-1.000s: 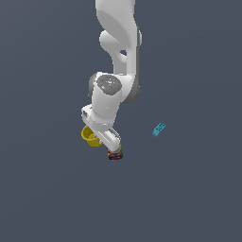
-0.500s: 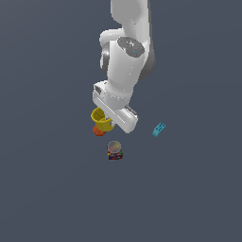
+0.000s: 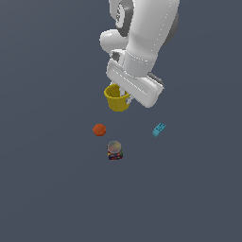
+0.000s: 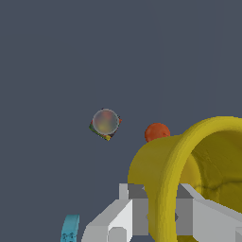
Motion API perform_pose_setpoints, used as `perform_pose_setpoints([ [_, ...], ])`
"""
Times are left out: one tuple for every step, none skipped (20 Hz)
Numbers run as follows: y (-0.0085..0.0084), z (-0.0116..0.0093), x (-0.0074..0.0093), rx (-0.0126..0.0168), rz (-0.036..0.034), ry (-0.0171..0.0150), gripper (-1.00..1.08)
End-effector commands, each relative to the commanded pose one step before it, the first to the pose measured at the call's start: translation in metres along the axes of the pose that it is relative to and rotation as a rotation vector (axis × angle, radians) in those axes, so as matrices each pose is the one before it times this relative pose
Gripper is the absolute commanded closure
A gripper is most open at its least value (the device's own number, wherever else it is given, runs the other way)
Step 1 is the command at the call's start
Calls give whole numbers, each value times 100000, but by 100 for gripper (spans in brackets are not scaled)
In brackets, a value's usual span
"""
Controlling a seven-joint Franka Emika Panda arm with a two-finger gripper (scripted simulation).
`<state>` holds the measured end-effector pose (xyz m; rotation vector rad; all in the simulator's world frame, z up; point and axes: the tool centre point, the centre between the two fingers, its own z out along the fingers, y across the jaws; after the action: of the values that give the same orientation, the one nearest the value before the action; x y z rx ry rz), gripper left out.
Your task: Pick up a designated object from a clutter of objects.
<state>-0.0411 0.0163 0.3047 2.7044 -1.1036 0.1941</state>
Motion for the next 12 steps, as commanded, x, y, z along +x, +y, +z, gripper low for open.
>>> perform_pose_setpoints([
  [-94, -2684, -1143, 91, 63, 137, 108],
  [-61, -1017, -453, 0, 0, 0, 108],
  [-64, -1017, -452, 0, 0, 0, 108],
  [-67, -1017, -452, 0, 0, 0, 108],
  [-71, -1018, -452, 0, 0, 0, 108],
  [-86, -991, -439, 24, -51, -80, 108],
  [-77, -987, -437, 0, 0, 0, 108],
  [-79, -950, -420, 0, 0, 0, 108],
  [-78, -891, -384, 28, -25, -58, 108],
  [-79, -853, -374, 0, 0, 0, 108],
  [-80, -801, -349, 0, 0, 0, 108],
  [-75, -738, -308, 28, -20, -60, 108],
])
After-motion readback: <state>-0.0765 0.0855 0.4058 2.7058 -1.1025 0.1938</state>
